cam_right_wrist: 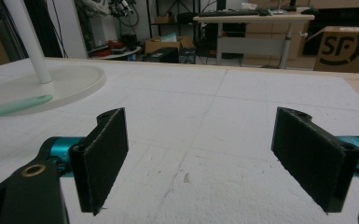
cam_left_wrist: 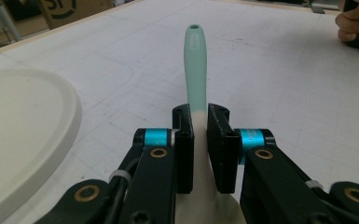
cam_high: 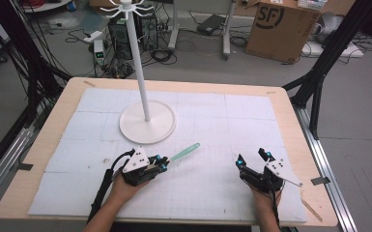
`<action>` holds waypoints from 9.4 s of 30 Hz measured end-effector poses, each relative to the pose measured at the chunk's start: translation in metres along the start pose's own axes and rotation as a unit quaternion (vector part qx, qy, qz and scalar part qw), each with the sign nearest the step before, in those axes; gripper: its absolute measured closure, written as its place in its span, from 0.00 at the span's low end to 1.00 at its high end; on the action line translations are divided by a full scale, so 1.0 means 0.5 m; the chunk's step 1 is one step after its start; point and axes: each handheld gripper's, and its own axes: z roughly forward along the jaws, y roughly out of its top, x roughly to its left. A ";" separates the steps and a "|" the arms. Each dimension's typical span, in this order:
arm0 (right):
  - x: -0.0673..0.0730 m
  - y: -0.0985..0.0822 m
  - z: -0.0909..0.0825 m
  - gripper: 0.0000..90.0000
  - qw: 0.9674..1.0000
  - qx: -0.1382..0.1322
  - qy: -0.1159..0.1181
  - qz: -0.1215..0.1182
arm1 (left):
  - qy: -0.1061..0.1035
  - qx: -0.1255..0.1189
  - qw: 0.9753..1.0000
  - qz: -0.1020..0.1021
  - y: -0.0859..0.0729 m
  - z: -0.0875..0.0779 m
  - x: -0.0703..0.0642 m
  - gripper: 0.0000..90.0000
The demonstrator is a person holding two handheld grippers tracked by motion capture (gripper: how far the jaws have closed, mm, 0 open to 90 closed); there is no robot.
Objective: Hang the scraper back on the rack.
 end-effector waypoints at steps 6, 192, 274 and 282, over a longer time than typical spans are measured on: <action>0.000 0.000 0.000 0.20 1.000 0.000 0.001 -0.001 | 0.028 -0.025 0.999 -0.016 -0.004 -0.018 0.003 0.90; 0.003 0.000 0.001 0.22 1.000 0.002 0.003 -0.012 | 0.380 -0.397 0.834 0.056 0.280 -0.120 0.073 0.90; 0.003 0.000 0.000 0.22 1.000 0.000 0.002 -0.008 | 0.334 -0.196 0.922 -0.001 0.165 -0.113 0.074 0.32; 0.003 0.000 0.000 0.22 1.000 -0.001 0.002 -0.012 | 0.318 -0.157 0.935 -0.033 0.094 -0.135 0.063 0.31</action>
